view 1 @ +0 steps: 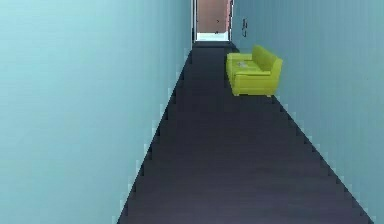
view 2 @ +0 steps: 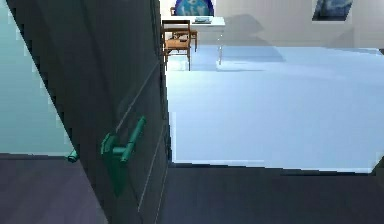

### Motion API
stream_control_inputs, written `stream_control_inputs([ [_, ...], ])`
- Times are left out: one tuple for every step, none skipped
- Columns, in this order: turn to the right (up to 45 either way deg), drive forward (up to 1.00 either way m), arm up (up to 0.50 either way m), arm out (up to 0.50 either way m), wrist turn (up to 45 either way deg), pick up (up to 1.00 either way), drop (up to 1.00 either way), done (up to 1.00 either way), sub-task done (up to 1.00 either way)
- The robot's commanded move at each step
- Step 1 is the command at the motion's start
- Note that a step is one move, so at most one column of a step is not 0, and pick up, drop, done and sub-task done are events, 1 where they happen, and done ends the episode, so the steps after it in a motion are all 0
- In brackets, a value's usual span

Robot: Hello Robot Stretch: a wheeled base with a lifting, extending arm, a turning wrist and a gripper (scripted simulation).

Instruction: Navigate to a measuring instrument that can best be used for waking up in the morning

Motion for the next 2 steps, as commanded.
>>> stream_control_inputs([
  [3.0,0.00,0.00,0.00,0.0,0.00,0.00,0.00,0.00],
  [0.0,1.00,0.00,0.00,0.0,0.00,0.00,0.00,0.00],
])
